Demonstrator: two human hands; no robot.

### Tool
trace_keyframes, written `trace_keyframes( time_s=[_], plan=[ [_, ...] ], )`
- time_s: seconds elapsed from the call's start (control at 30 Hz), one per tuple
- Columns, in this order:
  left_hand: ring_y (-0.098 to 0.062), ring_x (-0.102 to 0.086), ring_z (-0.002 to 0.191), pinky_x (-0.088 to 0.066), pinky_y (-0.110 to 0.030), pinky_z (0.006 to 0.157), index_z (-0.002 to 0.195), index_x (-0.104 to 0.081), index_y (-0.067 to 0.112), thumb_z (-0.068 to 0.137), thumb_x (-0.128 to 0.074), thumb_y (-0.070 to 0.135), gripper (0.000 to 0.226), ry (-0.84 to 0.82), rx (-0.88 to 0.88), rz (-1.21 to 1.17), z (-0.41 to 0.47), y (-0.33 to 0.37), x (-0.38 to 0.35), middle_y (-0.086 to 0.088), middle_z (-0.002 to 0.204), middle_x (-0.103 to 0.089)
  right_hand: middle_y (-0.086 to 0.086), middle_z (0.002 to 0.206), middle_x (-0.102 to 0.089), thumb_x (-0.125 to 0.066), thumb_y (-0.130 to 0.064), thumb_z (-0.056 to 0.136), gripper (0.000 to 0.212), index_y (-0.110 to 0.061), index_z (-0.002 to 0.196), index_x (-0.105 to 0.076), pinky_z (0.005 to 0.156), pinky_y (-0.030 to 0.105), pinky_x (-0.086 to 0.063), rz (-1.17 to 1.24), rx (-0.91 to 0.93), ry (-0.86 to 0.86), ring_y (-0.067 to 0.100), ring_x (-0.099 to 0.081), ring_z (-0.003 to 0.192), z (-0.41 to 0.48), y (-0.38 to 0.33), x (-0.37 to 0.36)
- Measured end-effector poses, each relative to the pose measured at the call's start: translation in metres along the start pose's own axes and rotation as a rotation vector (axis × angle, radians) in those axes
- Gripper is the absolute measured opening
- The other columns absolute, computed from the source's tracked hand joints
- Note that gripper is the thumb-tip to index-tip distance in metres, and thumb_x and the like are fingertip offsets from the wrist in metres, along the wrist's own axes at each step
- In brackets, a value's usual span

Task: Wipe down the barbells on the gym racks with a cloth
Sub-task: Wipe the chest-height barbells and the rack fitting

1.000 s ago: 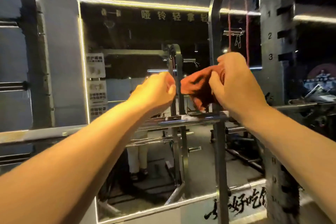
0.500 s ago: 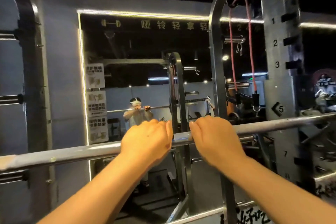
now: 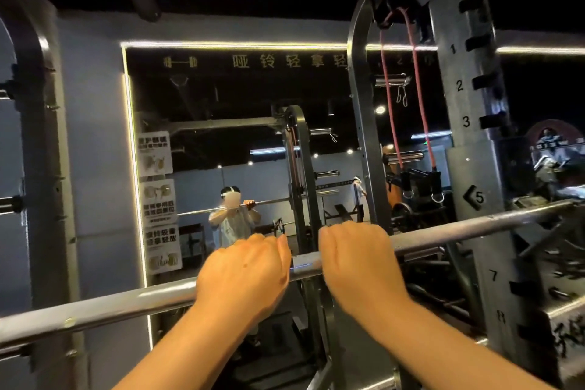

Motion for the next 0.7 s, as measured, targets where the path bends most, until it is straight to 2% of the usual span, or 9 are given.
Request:
trace_keyframes(
  time_s=[0.07, 0.13, 0.2, 0.3, 0.4, 0.47, 0.57, 0.63, 0.7],
  plan=[
    [-0.020, -0.065, 0.100, -0.056, -0.041, 0.084, 0.119, -0.053, 0.024, 0.109, -0.026, 0.038, 0.032, 0.000, 0.000, 0.022, 0.001, 0.001, -0.001, 0.003, 0.111, -0.063, -0.011, 0.096, -0.051, -0.028, -0.043, 0.105, 0.030, -0.028, 0.099, -0.054, 0.096, 0.032, -0.036, 0.276, 0.010, 0.026, 0.013, -0.046, 0.093, -0.016, -0.015, -0.004],
    [-0.020, -0.065, 0.102, -0.056, -0.039, 0.084, 0.124, -0.051, 0.024, 0.109, -0.028, 0.038, 0.031, 0.008, -0.009, 0.053, 0.001, 0.003, -0.001, 0.002, 0.113, -0.062, -0.014, 0.124, -0.048, -0.018, -0.053, 0.106, 0.046, -0.027, 0.126, -0.050, 0.120, 0.030, -0.019, 0.468, 0.025, -0.018, 0.007, -0.039, 0.122, -0.029, -0.018, -0.004],
    [-0.019, -0.066, 0.097, -0.056, -0.038, 0.081, 0.119, -0.052, 0.024, 0.109, -0.024, 0.038, 0.033, 0.016, 0.008, 0.039, 0.000, 0.002, 0.000, 0.004, 0.107, -0.062, -0.014, 0.126, -0.050, -0.020, -0.056, 0.105, 0.049, -0.026, 0.129, -0.052, 0.118, 0.030, -0.026, 0.472, 0.084, -0.034, 0.006, -0.042, 0.122, -0.029, -0.007, 0.001],
    [-0.019, -0.061, 0.082, -0.053, -0.037, 0.071, 0.099, -0.048, 0.028, 0.108, -0.019, 0.037, 0.031, 0.024, 0.026, 0.006, -0.001, 0.001, 0.004, 0.007, 0.090, -0.055, -0.014, 0.091, -0.056, -0.027, -0.051, 0.100, 0.037, -0.029, 0.094, -0.056, 0.090, 0.032, -0.046, 0.375, -0.081, -0.071, 0.006, -0.052, 0.088, -0.006, 0.032, -0.003],
    [-0.022, -0.066, 0.088, -0.057, -0.045, 0.079, 0.104, -0.056, 0.024, 0.108, -0.023, 0.036, 0.035, 0.011, 0.048, -0.027, 0.002, -0.002, 0.000, 0.002, 0.101, -0.064, -0.011, 0.072, -0.054, -0.020, -0.046, 0.098, 0.043, -0.028, 0.077, -0.052, 0.079, 0.040, -0.047, 0.269, -0.226, 0.029, 0.010, -0.050, 0.071, 0.000, 0.032, 0.000],
    [-0.024, -0.067, 0.093, -0.057, -0.047, 0.082, 0.114, -0.058, 0.021, 0.109, -0.027, 0.034, 0.034, 0.011, 0.056, -0.015, 0.002, -0.002, -0.002, -0.001, 0.106, -0.066, -0.009, 0.086, -0.058, -0.020, -0.041, 0.102, 0.045, -0.025, 0.088, -0.059, 0.093, 0.040, -0.044, 0.280, -0.186, 0.079, 0.013, -0.052, 0.085, -0.010, 0.007, -0.002],
    [-0.026, -0.067, 0.098, -0.056, -0.047, 0.084, 0.126, -0.055, 0.021, 0.110, -0.030, 0.032, 0.032, -0.001, 0.054, 0.027, 0.000, 0.000, -0.003, -0.002, 0.110, -0.066, 0.000, 0.131, -0.050, -0.032, -0.035, 0.105, 0.037, -0.016, 0.129, -0.053, 0.122, 0.050, -0.025, 0.393, -0.055, 0.124, 0.019, -0.041, 0.129, -0.035, -0.022, -0.003],
    [-0.026, -0.067, 0.098, -0.055, -0.045, 0.082, 0.125, -0.055, 0.020, 0.110, -0.028, 0.031, 0.033, -0.003, 0.057, 0.049, 0.000, 0.001, -0.003, -0.002, 0.108, -0.066, 0.001, 0.144, -0.040, -0.038, -0.034, 0.104, 0.045, -0.013, 0.142, -0.044, 0.125, 0.050, -0.016, 0.412, 0.045, 0.129, 0.020, -0.029, 0.141, -0.049, -0.021, -0.003],
    [-0.025, -0.067, 0.095, -0.054, -0.044, 0.081, 0.117, -0.057, 0.019, 0.110, -0.024, 0.032, 0.036, -0.006, 0.062, 0.039, -0.001, 0.001, 0.000, -0.001, 0.105, -0.066, 0.000, 0.138, -0.046, -0.040, -0.037, 0.101, 0.042, -0.016, 0.137, -0.048, 0.120, 0.044, -0.028, 0.399, 0.109, 0.106, 0.020, -0.037, 0.134, -0.046, -0.006, -0.001]
  ],
)
Point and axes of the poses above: each hand's wrist, its own z-axis towards the middle knuckle, its own x-axis out of the back of the hand, y = z × x, the point moved 8 cm from there along z, towards the middle knuckle
